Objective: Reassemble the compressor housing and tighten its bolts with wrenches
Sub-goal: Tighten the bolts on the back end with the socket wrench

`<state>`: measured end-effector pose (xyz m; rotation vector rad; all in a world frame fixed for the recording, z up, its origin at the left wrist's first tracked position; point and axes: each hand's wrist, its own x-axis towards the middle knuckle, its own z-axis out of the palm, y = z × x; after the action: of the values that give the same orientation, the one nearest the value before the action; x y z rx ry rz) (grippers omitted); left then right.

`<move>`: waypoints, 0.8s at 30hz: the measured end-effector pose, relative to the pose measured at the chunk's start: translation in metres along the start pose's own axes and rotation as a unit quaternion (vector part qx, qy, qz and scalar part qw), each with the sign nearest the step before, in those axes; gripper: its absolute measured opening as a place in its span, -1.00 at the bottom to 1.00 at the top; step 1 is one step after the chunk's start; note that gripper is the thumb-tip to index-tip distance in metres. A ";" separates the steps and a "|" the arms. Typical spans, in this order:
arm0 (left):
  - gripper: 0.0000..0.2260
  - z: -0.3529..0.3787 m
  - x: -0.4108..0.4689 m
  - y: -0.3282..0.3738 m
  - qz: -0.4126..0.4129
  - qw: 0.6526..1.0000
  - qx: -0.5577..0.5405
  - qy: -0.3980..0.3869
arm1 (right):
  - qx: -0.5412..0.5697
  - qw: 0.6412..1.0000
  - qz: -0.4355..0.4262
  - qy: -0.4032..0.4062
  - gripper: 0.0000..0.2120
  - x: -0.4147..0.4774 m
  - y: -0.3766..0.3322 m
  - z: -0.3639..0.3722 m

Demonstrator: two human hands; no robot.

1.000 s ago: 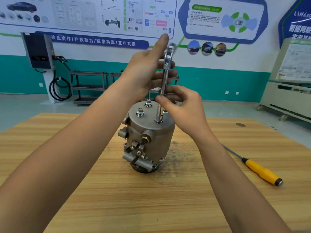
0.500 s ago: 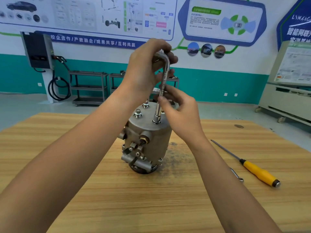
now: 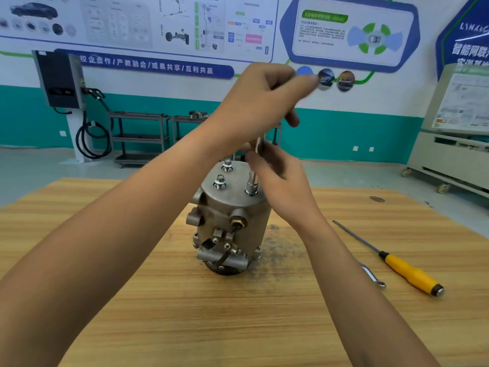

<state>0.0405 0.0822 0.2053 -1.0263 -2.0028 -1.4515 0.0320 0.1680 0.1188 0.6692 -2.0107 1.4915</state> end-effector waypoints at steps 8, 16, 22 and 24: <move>-0.75 -0.014 0.002 -0.019 -0.084 0.978 -0.165 0.094 | -0.082 0.990 -0.044 0.107 -0.92 0.003 0.003 -0.002; -0.66 -0.003 0.017 -0.003 -0.249 0.946 -0.195 -0.066 | -0.030 0.999 -0.013 -0.018 -0.86 -0.001 0.002 -0.008; -0.62 0.002 -0.001 0.007 -0.029 0.990 0.118 0.078 | -0.063 0.996 -0.044 0.042 -0.88 0.001 0.002 -0.011; -0.65 0.010 -0.012 0.009 -0.002 0.985 0.143 0.094 | -0.096 0.989 -0.066 0.088 -0.77 -0.001 0.001 -0.007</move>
<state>0.0555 0.0897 0.1988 -0.7348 -2.0027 -1.1703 0.0333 0.1748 0.1190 0.5582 -1.9058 1.2187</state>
